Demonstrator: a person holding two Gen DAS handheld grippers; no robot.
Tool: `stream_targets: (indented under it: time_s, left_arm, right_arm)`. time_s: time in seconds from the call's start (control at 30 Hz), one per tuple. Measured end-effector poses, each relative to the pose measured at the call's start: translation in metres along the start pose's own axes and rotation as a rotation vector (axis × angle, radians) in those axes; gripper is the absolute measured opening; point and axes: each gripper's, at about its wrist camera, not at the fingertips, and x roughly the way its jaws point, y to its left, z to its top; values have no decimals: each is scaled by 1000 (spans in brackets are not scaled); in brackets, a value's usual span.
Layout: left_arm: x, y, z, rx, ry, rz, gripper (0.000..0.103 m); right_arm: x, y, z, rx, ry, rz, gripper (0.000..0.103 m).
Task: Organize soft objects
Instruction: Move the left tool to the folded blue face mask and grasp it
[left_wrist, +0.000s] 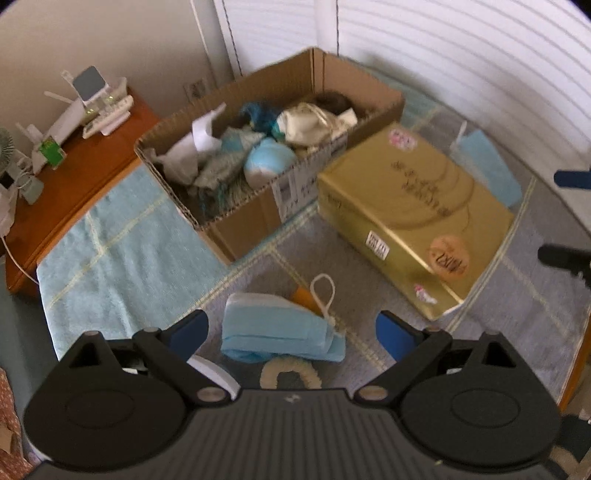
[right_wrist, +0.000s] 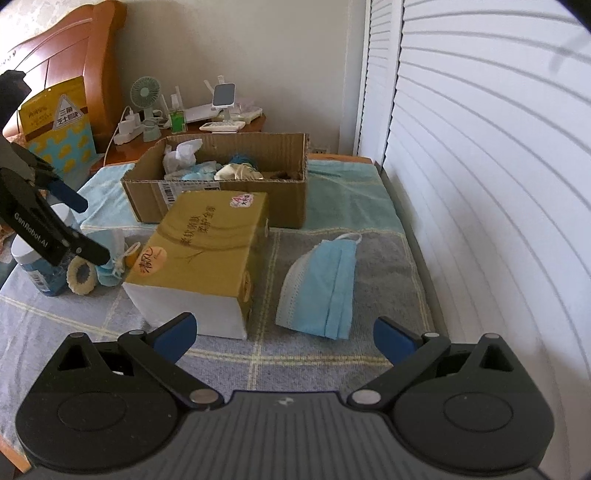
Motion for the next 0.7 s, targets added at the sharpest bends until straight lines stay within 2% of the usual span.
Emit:
stream_targets:
  time_s: [0.7]
  left_arm:
    - [48,-2,24,112,215,29,97]
  right_arm:
    - [16,-22,-1,81,2,33,103]
